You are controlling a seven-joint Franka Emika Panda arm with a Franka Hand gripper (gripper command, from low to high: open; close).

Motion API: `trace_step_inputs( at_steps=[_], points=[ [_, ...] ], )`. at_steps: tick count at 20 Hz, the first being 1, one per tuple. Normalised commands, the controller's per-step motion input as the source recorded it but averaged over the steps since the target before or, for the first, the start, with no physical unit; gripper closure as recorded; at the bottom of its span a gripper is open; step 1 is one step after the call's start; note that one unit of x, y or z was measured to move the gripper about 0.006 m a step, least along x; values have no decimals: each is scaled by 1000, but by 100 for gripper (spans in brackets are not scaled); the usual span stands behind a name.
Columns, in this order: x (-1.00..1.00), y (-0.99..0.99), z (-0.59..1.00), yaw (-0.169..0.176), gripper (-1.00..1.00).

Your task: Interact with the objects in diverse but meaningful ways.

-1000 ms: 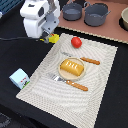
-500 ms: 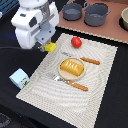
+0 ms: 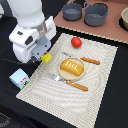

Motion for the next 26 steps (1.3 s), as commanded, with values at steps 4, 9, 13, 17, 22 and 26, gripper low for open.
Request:
trace_step_inputs(
  at_steps=[4, 9, 13, 17, 22, 26],
  points=[
    [89, 2, -75, 35, -100],
    [74, -143, 327, 1, -100],
    [-86, -393, 863, -1, -100],
    [-133, -405, 989, -3, -100],
    [-154, -490, 796, 0, -100],
    [-203, -593, 530, 0, -100]
  ],
)
